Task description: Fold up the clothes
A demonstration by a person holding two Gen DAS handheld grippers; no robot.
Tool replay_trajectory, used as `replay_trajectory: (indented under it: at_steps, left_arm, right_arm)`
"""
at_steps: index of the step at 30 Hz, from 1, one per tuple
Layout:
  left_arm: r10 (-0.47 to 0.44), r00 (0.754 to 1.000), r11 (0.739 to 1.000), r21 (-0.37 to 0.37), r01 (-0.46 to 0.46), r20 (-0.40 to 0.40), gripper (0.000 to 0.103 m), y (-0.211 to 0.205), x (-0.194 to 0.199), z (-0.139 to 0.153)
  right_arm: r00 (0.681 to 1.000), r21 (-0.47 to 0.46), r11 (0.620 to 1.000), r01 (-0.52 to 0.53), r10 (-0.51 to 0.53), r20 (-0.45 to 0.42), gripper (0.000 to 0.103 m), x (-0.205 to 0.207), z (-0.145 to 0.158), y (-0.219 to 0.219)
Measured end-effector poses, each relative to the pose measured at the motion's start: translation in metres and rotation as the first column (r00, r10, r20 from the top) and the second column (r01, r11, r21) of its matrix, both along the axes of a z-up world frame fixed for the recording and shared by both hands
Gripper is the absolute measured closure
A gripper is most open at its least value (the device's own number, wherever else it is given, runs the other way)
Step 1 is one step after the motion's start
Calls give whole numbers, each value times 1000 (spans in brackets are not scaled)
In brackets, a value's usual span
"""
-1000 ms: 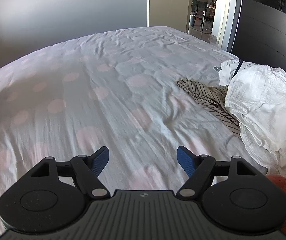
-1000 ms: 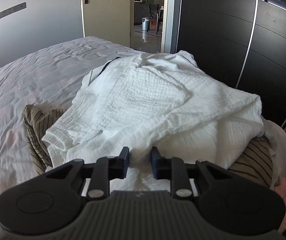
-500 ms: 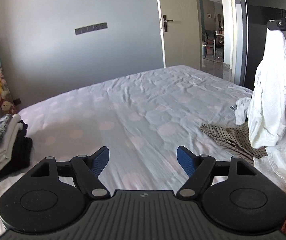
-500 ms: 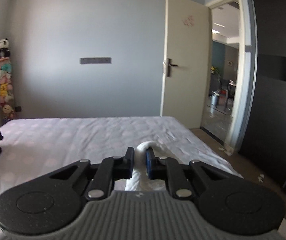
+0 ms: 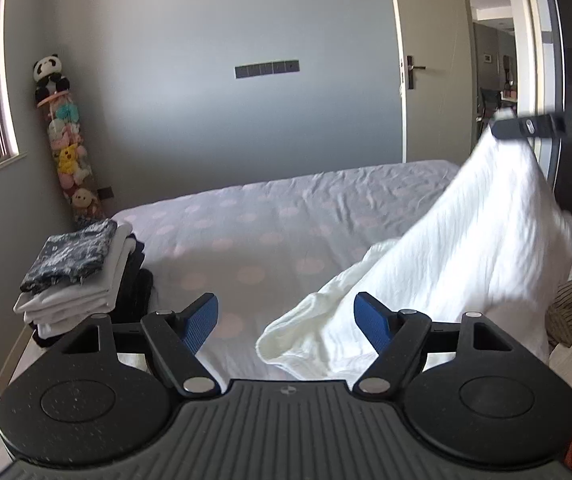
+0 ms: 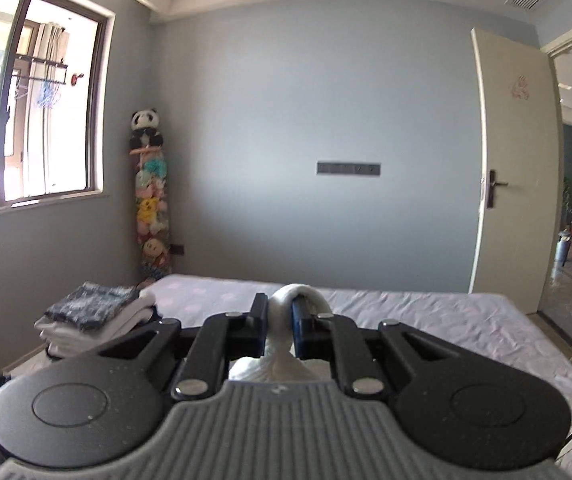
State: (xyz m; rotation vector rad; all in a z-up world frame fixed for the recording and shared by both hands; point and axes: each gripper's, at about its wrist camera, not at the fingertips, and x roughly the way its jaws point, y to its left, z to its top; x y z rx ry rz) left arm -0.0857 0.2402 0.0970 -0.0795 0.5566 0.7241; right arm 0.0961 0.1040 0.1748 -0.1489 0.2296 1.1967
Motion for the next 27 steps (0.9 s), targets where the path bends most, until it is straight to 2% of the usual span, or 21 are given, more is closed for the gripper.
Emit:
replay_trajectory:
  at_steps: [3, 6, 8, 10, 11, 13, 15, 16, 18, 22, 25, 27]
  left_arm:
    - [18, 997, 999, -39, -21, -72, 15, 16, 0, -21]
    - [13, 989, 996, -80, -25, -147, 14, 25, 1, -45]
    - [-7, 982, 994, -108, -14, -187, 15, 30, 4, -60]
    - [-38, 977, 991, -133, 10, -211, 15, 35, 8, -75]
    - [-54, 974, 989, -143, 23, -221, 15, 38, 11, -84]
    - [-83, 964, 987, -152, 45, -255, 15, 43, 19, -100]
    - [-111, 951, 985, -160, 66, -288, 14, 49, 27, -117]
    - [-125, 944, 983, -165, 77, -304, 14, 52, 31, -125]
    - [-152, 929, 980, -174, 98, -337, 14, 57, 39, -142]
    - [-207, 893, 971, -196, 138, -399, 15, 68, 55, -176]
    - [-247, 861, 963, -213, 167, -444, 14, 77, 67, -201]
    - [-235, 852, 964, -227, 141, -468, 14, 84, 74, -215]
  right_arm:
    - [997, -160, 986, -48, 37, -74, 89, -8, -70, 10]
    - [978, -316, 942, -117, 53, -203, 89, -18, -146, 9]
    - [962, -388, 908, -160, 55, -268, 88, -25, -189, 2]
    - [951, -431, 884, -181, 45, -306, 87, -28, -217, -6]
    - [948, -447, 876, -181, 36, -315, 86, -28, -225, -9]
    - [943, -468, 865, -181, 19, -331, 78, -24, -236, -17]
    - [940, -465, 868, -175, 7, -342, 76, -12, -236, -27]
    - [939, -459, 872, -170, 1, -344, 70, -7, -233, -29]
    - [937, -447, 880, -158, -9, -349, 64, 5, -228, -34]
    - [945, -452, 886, -101, -56, -321, 61, 30, -224, -37]
    - [940, -470, 880, -62, -106, -323, 61, 48, -236, -38]
    - [931, -484, 874, -45, -139, -338, 61, 60, -246, -40]
